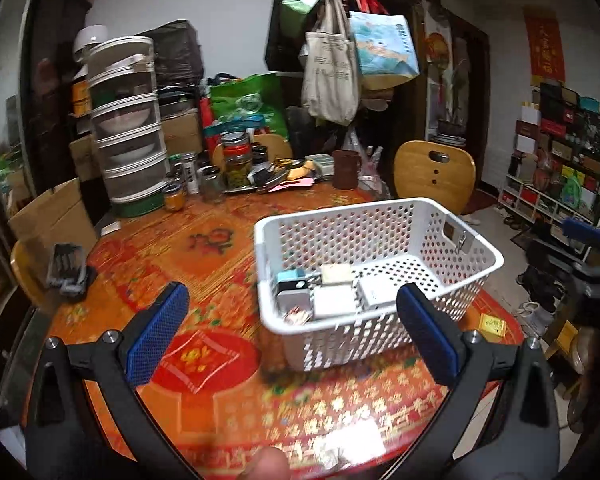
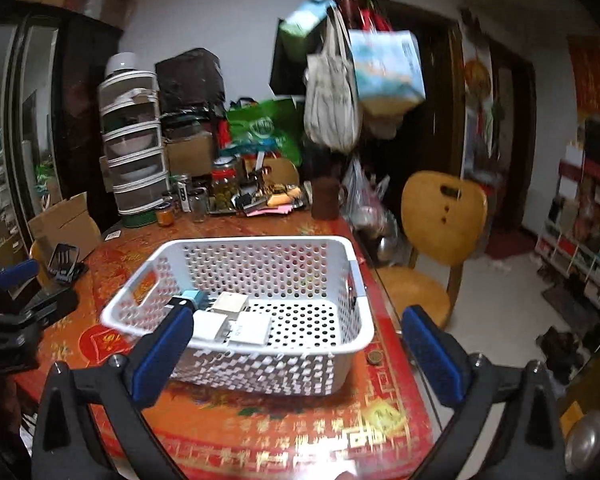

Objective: Organize rigid objects

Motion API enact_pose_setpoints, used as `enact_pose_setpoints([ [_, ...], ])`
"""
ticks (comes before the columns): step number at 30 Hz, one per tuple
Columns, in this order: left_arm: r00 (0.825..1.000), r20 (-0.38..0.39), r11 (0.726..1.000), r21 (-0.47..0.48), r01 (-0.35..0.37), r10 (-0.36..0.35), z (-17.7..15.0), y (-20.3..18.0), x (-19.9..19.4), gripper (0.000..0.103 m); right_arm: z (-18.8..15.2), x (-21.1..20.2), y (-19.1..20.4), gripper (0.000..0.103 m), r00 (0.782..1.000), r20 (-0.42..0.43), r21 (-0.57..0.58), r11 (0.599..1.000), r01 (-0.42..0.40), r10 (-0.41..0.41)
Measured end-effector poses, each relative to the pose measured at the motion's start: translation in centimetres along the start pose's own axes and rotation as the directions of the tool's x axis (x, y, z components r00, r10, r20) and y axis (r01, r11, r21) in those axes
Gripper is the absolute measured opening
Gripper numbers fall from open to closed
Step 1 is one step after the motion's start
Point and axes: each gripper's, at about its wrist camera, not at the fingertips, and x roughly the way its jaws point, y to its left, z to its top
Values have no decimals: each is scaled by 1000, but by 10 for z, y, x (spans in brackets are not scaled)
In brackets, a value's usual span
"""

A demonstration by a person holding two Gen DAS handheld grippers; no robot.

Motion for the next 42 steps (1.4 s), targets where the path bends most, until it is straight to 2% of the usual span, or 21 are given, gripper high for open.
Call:
enact_pose_setpoints([
  [3, 1000, -7, 999, -30, -29, 28, -14, 8, -26, 103, -9, -30, 16, 103, 999, 6, -23, 999, 35, -35],
  [7, 999, -17, 998, -28, -48, 47, -30, 8, -54, 102, -20, -54, 24, 103, 999, -30, 9, 999, -37, 38],
  [10, 997, -17, 997, -3, -76, 76, -32, 0, -66, 103, -27, -69, 32, 103, 999, -17, 27, 999, -41, 41],
  [13, 997, -25, 998, 5, -69, 69, -32, -8, -72, 103, -30, -75, 37, 103, 999, -23, 22, 999, -42, 43],
  [16, 998, -43, 999, 0, -36, 36, -36, -15, -72, 103, -33, -75, 39, 103, 997, -37, 35, 997, -64, 65],
  [22, 997, -77, 1000, -16, -26, 25, -35, -22, -61, 103, -38, -72, 38, 103, 996, -63, 23, 998, -63, 64],
  [31, 994, -92, 998, -15, -63, 61, -32, -21, -50, 103, -37, -69, 31, 103, 996, -69, 40, 997, -58, 61],
  [42, 994, -98, 998, -24, -58, 56, -31, -19, -48, 103, -41, -61, 31, 103, 993, -91, 48, 997, -67, 72],
])
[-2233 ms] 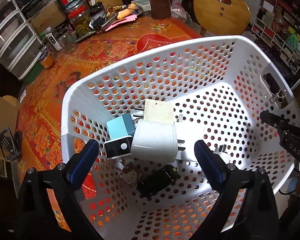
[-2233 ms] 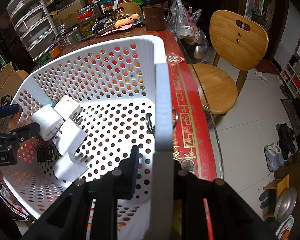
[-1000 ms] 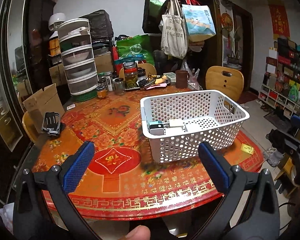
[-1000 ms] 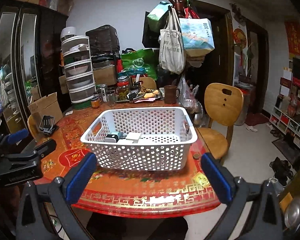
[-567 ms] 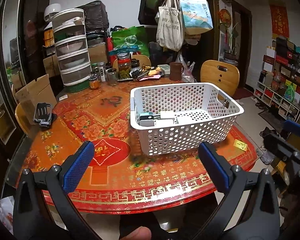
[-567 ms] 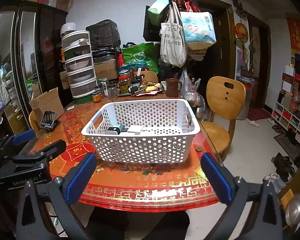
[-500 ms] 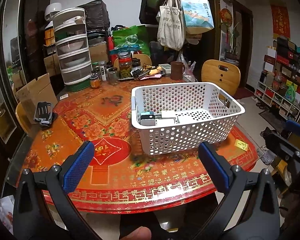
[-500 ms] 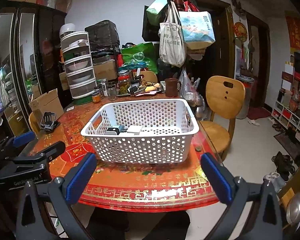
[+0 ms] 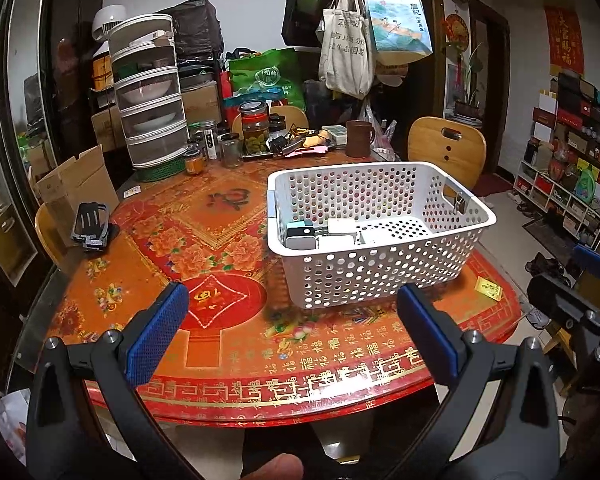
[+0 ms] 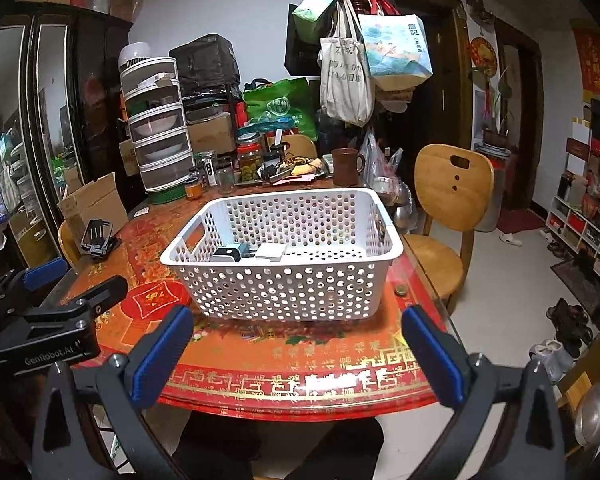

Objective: Organize rigid objects

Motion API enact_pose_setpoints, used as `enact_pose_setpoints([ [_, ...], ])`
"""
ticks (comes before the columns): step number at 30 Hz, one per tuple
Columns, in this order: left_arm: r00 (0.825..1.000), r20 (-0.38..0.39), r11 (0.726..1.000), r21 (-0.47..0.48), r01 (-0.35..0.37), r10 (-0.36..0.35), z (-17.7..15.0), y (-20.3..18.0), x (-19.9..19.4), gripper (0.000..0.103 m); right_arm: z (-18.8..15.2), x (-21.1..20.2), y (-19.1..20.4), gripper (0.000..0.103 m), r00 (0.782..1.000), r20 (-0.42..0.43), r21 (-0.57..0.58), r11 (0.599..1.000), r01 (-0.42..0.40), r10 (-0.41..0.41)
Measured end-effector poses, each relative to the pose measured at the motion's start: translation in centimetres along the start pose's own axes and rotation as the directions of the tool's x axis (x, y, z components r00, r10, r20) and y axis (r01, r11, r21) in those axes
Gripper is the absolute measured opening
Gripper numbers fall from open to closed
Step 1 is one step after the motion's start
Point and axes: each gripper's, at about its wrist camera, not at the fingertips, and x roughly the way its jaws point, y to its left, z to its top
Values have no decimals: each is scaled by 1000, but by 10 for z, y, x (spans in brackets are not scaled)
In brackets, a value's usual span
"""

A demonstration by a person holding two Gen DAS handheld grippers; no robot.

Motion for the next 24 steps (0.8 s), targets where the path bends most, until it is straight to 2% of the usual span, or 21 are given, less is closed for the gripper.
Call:
enact_pose_setpoints([
  [24, 1000, -7, 1000, -4, -2, 2, -4, 0, 5, 103, 0, -2, 0, 103, 1000, 5, 0, 1000, -9, 9],
])
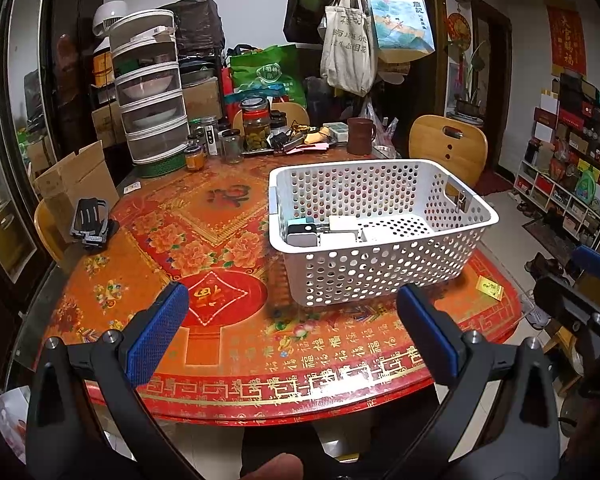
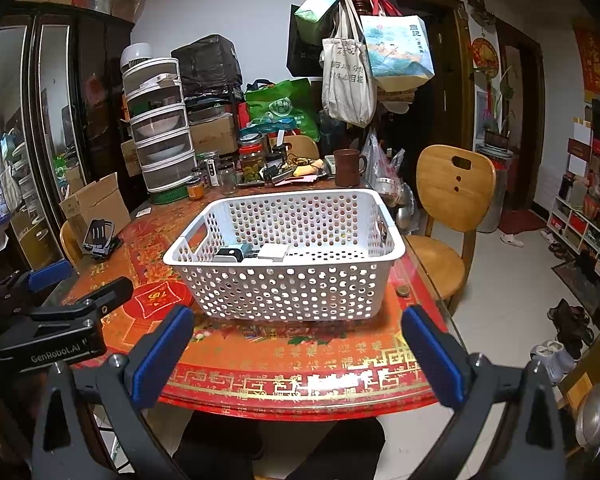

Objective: Organize rigid objects

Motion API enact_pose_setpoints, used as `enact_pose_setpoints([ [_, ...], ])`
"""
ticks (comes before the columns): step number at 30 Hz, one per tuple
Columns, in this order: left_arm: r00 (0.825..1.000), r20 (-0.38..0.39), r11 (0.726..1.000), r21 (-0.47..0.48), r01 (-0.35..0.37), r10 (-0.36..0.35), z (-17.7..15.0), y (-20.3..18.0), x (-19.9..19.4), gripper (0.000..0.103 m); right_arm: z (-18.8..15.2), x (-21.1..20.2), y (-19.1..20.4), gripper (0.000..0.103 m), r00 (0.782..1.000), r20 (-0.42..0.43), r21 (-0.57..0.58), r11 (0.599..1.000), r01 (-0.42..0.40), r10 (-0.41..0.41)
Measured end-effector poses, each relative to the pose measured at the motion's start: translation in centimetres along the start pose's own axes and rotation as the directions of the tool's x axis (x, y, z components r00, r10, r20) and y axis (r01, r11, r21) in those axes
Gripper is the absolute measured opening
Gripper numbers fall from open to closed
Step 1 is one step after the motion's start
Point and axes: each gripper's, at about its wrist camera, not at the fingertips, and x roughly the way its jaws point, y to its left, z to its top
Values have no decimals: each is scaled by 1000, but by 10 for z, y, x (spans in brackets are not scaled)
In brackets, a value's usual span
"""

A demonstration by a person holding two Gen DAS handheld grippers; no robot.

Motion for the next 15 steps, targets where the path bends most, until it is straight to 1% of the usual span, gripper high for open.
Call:
enact_pose_setpoints([
  [15, 1000, -2, 1000, -2, -2, 2, 0, -2, 1, 103, -1, 0, 2, 103, 1000, -4, -5, 1000, -1, 1],
])
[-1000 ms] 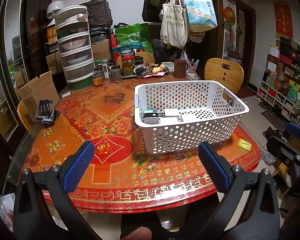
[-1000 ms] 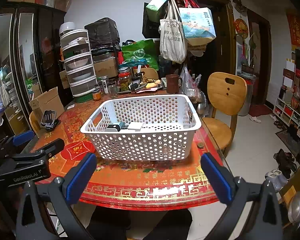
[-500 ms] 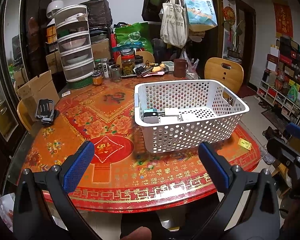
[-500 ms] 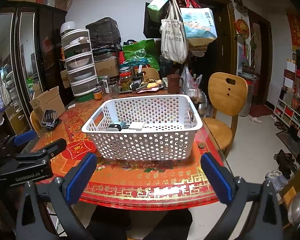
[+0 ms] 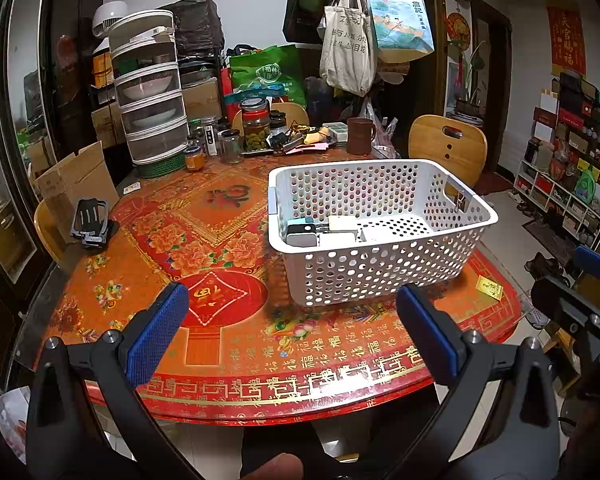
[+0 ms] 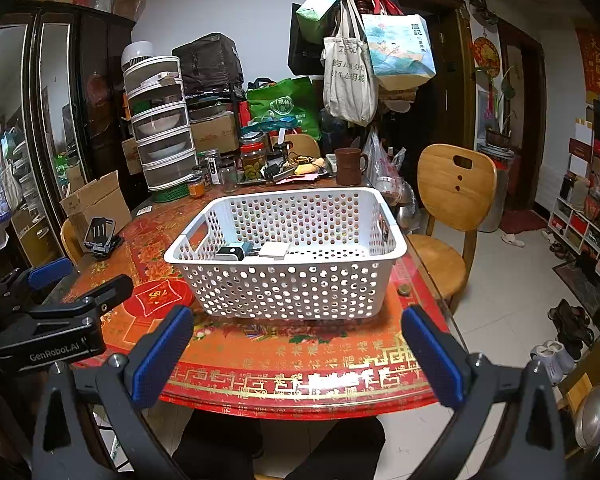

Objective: Organize rigid objects

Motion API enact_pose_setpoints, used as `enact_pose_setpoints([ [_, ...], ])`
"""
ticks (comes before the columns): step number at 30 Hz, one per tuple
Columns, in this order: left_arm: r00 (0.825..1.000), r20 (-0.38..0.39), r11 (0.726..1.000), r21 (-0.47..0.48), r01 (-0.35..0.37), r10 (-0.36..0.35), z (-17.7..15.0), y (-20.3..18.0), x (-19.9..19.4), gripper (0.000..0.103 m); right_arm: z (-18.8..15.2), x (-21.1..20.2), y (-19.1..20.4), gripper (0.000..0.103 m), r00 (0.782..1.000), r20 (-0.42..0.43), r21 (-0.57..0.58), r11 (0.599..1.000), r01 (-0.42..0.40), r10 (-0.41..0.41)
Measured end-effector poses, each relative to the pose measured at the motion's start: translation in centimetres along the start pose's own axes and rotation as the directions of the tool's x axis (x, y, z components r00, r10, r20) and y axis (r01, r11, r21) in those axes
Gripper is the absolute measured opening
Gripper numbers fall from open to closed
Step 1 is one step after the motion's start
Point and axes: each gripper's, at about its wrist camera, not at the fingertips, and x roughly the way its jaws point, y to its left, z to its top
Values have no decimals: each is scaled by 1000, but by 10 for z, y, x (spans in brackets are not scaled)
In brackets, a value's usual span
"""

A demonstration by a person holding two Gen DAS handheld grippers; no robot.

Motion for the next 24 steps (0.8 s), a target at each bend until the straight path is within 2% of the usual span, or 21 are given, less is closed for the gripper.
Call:
enact_pose_setpoints([
  [24, 1000, -5, 1000, 3, 3, -3, -2, -1, 1, 103, 1, 0, 0, 103, 1000, -2, 0, 1000, 0, 0],
])
